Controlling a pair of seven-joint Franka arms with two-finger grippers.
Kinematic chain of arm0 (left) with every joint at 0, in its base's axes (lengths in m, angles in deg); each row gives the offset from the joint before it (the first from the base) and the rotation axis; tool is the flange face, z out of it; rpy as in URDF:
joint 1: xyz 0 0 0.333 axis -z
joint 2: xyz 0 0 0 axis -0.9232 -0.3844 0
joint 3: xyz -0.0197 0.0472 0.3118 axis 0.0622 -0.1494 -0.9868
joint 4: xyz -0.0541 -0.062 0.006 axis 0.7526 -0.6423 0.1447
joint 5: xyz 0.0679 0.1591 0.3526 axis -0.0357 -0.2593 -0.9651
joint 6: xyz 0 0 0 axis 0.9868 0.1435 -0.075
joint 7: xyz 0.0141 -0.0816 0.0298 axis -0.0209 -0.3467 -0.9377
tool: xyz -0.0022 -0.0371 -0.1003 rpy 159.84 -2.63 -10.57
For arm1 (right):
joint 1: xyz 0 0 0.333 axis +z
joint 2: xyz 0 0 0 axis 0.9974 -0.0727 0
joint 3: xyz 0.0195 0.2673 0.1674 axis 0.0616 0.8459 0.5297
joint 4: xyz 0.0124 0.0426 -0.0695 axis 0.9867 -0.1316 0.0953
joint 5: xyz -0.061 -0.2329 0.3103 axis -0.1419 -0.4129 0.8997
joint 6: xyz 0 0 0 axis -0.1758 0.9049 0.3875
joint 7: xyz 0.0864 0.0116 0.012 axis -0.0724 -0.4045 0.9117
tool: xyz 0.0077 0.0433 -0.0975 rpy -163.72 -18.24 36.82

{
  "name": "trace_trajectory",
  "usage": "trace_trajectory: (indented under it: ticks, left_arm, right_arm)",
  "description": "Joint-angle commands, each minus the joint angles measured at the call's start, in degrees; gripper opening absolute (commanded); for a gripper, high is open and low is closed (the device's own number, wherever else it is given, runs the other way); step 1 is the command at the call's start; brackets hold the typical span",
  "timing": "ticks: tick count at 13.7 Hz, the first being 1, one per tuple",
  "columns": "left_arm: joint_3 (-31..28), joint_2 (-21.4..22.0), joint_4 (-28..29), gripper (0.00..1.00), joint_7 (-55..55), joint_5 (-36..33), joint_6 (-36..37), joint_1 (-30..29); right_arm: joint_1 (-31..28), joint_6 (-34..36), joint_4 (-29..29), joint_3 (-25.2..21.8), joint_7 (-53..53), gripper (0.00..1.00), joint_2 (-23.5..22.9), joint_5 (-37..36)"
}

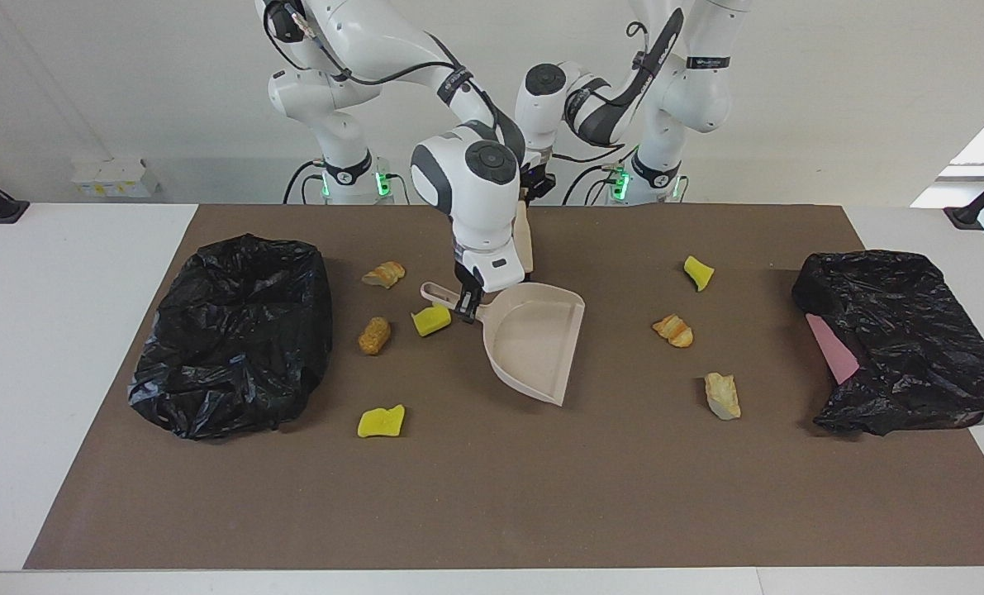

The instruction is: Sweep and dump trash in bin

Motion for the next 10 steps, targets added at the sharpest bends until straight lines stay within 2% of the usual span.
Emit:
trace_trajectory:
  ticks: [1, 4, 8, 10]
  left_arm:
    - [-0.1, 2.2, -0.6, 0.0, -6.8, 0.6, 5.3, -3.2]
    - [-0.2, 5.0, -1.0, 0.0, -13.7, 0.5, 9.3, -8.5]
    - [-0.1, 8.7, -3.7, 0.0, -12.9, -2.3, 19.0, -19.5]
    - [-0.1, 9.0, -5.7, 0.0, -11.1, -4.7, 23.5, -22.6]
  right_arm:
    - [0.6, -0.3, 0.3, 0.4, 1.5, 0.0, -0.2, -1.3]
    - [1.5, 0.2, 0.3, 0.4, 1.8, 0.0, -1.2, -1.7]
    - [2.6, 0.1, 3.1, 0.4, 4.1, 0.0, -3.5, -3.8]
    - [3.0, -0.8, 3.1, 0.4, 7.5, 0.0, -3.7, -5.2]
